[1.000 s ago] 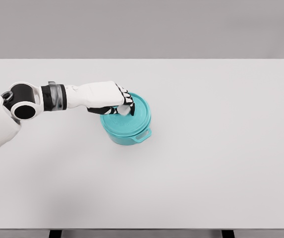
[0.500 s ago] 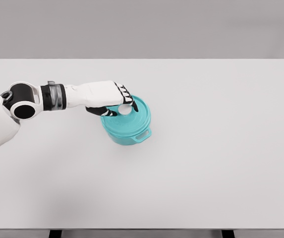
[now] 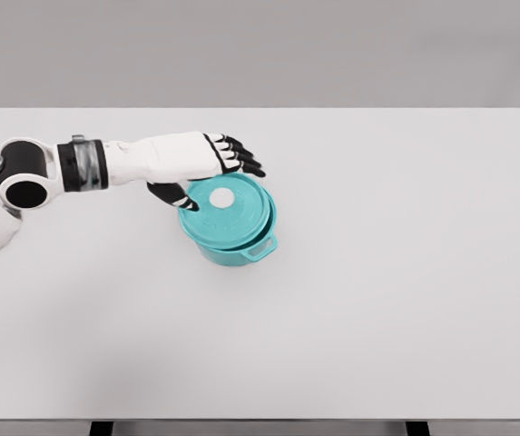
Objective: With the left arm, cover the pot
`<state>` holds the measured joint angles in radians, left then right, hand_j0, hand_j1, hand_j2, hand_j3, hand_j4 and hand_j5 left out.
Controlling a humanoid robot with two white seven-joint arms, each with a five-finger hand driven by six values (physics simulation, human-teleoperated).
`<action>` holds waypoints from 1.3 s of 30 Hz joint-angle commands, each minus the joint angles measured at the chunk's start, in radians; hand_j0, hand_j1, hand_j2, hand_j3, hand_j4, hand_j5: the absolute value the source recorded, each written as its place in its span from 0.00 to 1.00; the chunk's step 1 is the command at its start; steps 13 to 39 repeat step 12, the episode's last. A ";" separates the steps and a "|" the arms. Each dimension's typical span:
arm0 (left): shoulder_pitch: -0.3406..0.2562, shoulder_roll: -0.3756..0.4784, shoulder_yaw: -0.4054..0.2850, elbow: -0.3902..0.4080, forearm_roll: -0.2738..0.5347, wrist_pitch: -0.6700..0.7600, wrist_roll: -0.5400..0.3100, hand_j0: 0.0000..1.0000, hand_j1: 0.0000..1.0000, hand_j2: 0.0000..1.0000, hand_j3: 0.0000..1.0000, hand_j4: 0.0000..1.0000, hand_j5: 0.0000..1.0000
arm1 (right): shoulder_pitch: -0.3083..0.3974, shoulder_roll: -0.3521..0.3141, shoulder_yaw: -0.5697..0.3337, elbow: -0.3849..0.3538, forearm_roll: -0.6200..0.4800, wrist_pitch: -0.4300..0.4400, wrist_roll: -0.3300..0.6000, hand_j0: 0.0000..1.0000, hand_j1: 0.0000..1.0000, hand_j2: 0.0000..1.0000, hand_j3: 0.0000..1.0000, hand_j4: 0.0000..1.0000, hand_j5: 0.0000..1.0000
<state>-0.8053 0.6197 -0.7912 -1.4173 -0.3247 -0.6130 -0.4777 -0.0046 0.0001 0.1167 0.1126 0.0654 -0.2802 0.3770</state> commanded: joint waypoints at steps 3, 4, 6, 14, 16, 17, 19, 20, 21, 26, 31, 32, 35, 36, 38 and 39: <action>-0.011 0.143 0.001 -0.055 0.171 0.002 -0.007 1.00 1.00 1.00 1.00 1.00 1.00 | 0.000 0.000 0.000 -0.001 0.001 0.000 0.000 1.00 1.00 1.00 1.00 1.00 1.00; -0.009 0.190 0.001 -0.069 0.220 0.002 -0.006 1.00 1.00 1.00 1.00 1.00 1.00 | 0.000 0.000 0.000 -0.001 0.001 0.000 0.000 1.00 1.00 1.00 1.00 1.00 1.00; -0.003 0.270 0.007 -0.077 0.259 0.002 -0.006 1.00 1.00 1.00 1.00 1.00 1.00 | 0.000 0.000 0.000 -0.001 0.001 0.000 0.000 1.00 1.00 1.00 1.00 1.00 1.00; 0.066 0.410 0.052 0.000 0.300 0.002 -0.004 1.00 1.00 1.00 1.00 1.00 1.00 | 0.000 0.000 0.000 0.001 0.001 0.000 0.000 1.00 1.00 1.00 1.00 1.00 1.00; 0.066 0.410 0.052 0.000 0.300 0.002 -0.004 1.00 1.00 1.00 1.00 1.00 1.00 | 0.000 0.000 0.000 0.001 0.001 0.000 0.000 1.00 1.00 1.00 1.00 1.00 1.00; 0.066 0.410 0.052 0.000 0.300 0.002 -0.004 1.00 1.00 1.00 1.00 1.00 1.00 | 0.000 0.000 0.000 0.001 0.001 0.000 0.000 1.00 1.00 1.00 1.00 1.00 1.00; 0.066 0.410 0.052 0.000 0.300 0.002 -0.004 1.00 1.00 1.00 1.00 1.00 1.00 | 0.000 0.000 0.000 0.001 0.001 0.000 0.000 1.00 1.00 1.00 1.00 1.00 1.00; 0.066 0.410 0.052 0.000 0.300 0.002 -0.004 1.00 1.00 1.00 1.00 1.00 1.00 | 0.000 0.000 0.000 0.001 0.001 0.000 0.000 1.00 1.00 1.00 1.00 1.00 1.00; 0.066 0.410 0.052 0.000 0.300 0.002 -0.004 1.00 1.00 1.00 1.00 1.00 1.00 | 0.000 0.000 0.000 0.001 0.001 0.000 0.000 1.00 1.00 1.00 1.00 1.00 1.00; 0.066 0.410 0.052 0.000 0.300 0.002 -0.004 1.00 1.00 1.00 1.00 1.00 1.00 | 0.000 0.000 0.000 0.001 0.001 0.000 0.000 1.00 1.00 1.00 1.00 1.00 1.00; 0.066 0.410 0.052 0.000 0.300 0.002 -0.004 1.00 1.00 1.00 1.00 1.00 1.00 | 0.000 0.000 0.000 0.001 0.001 0.000 0.000 1.00 1.00 1.00 1.00 1.00 1.00; 0.066 0.410 0.052 0.000 0.300 0.002 -0.004 1.00 1.00 1.00 1.00 1.00 1.00 | 0.000 0.000 0.000 0.001 0.001 0.000 0.000 1.00 1.00 1.00 1.00 1.00 1.00; 0.066 0.410 0.052 0.000 0.300 0.002 -0.004 1.00 1.00 1.00 1.00 1.00 1.00 | 0.000 0.000 0.000 0.001 0.001 0.000 0.000 1.00 1.00 1.00 1.00 1.00 1.00; 0.066 0.410 0.052 0.000 0.300 0.002 -0.004 1.00 1.00 1.00 1.00 1.00 1.00 | 0.000 0.000 0.000 0.001 0.001 0.000 0.000 1.00 1.00 1.00 1.00 1.00 1.00; 0.066 0.410 0.052 0.000 0.300 0.002 -0.004 1.00 1.00 1.00 1.00 1.00 1.00 | 0.000 0.000 0.000 0.001 0.001 0.000 0.000 1.00 1.00 1.00 1.00 1.00 1.00; 0.066 0.410 0.052 0.000 0.300 0.002 -0.004 1.00 1.00 1.00 1.00 1.00 1.00 | 0.000 0.000 0.000 0.001 0.001 0.000 0.000 1.00 1.00 1.00 1.00 1.00 1.00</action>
